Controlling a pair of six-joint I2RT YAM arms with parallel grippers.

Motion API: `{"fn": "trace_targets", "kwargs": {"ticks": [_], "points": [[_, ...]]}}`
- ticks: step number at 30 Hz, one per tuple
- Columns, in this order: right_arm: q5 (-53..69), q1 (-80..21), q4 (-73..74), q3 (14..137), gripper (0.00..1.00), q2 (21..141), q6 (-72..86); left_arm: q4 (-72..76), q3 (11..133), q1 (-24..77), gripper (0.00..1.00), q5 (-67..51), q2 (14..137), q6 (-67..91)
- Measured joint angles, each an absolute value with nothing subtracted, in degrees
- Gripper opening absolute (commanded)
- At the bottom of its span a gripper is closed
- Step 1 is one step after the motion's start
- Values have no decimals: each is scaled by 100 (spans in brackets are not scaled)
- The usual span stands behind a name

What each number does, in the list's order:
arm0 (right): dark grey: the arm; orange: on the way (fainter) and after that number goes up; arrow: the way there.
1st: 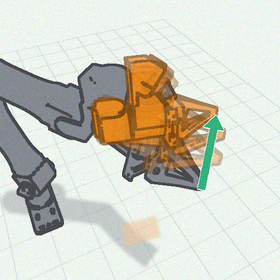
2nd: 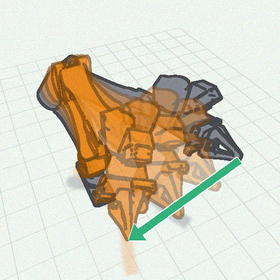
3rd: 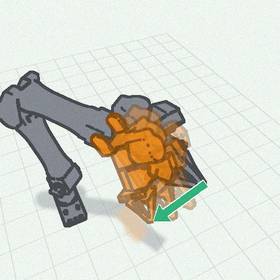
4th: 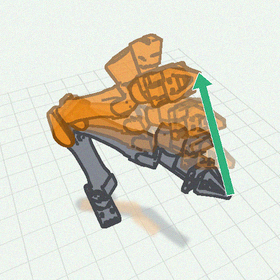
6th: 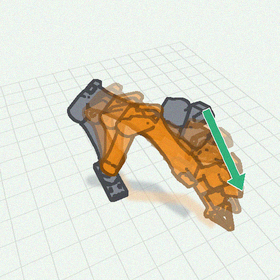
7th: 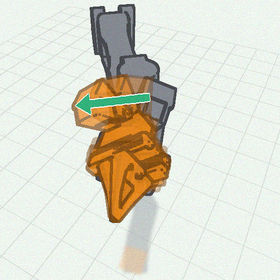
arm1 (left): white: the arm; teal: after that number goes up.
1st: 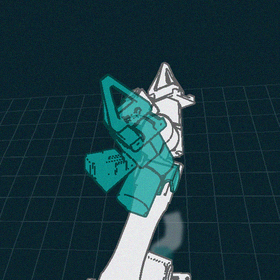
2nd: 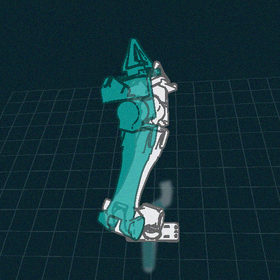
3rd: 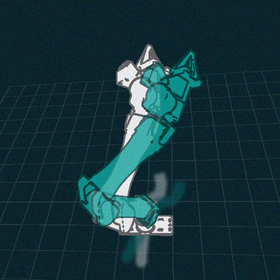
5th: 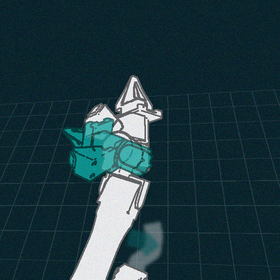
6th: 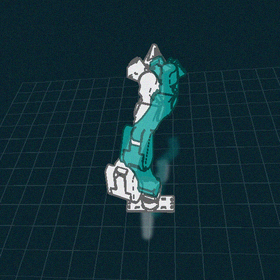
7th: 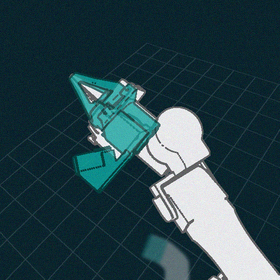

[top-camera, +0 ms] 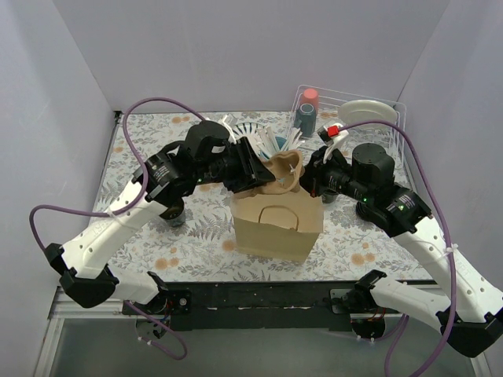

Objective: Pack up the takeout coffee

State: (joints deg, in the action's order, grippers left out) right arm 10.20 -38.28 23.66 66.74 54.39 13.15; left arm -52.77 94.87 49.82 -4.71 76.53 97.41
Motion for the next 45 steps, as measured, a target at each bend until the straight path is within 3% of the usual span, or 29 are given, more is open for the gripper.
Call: {"fn": "trace_targets", "kwargs": {"ticks": [15,45], "points": [[930,-3826,2366,6674,1,5404,1380,-4805,9236,5159,34,-834,7432,9863],[891,-3822,2558,6643,1,5109,1503,-5561,9356,5647,33,-134,7865,9301]]}}
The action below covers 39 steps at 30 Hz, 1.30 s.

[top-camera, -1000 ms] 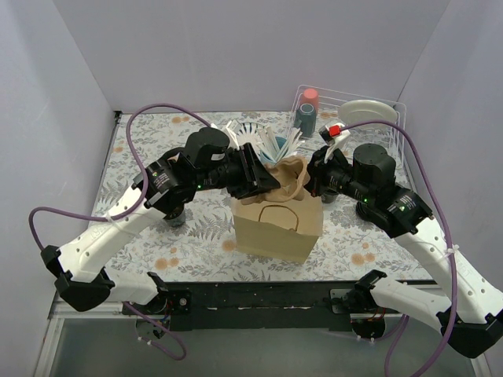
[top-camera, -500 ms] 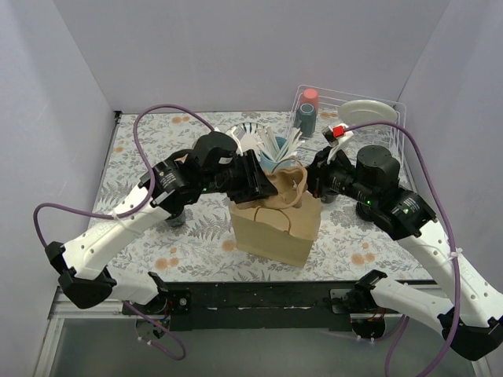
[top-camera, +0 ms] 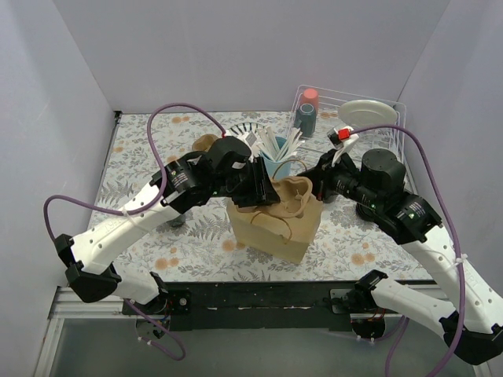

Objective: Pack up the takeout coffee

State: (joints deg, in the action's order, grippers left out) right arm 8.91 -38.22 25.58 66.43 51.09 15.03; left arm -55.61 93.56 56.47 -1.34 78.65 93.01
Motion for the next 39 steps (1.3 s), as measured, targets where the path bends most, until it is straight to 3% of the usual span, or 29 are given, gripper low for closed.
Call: {"fn": "trace_targets", "kwargs": {"ticks": [39], "points": [[805,-3822,2696,6353,1,4786,1481,-6300,10178,6176,34,1022,8602,7415]]}}
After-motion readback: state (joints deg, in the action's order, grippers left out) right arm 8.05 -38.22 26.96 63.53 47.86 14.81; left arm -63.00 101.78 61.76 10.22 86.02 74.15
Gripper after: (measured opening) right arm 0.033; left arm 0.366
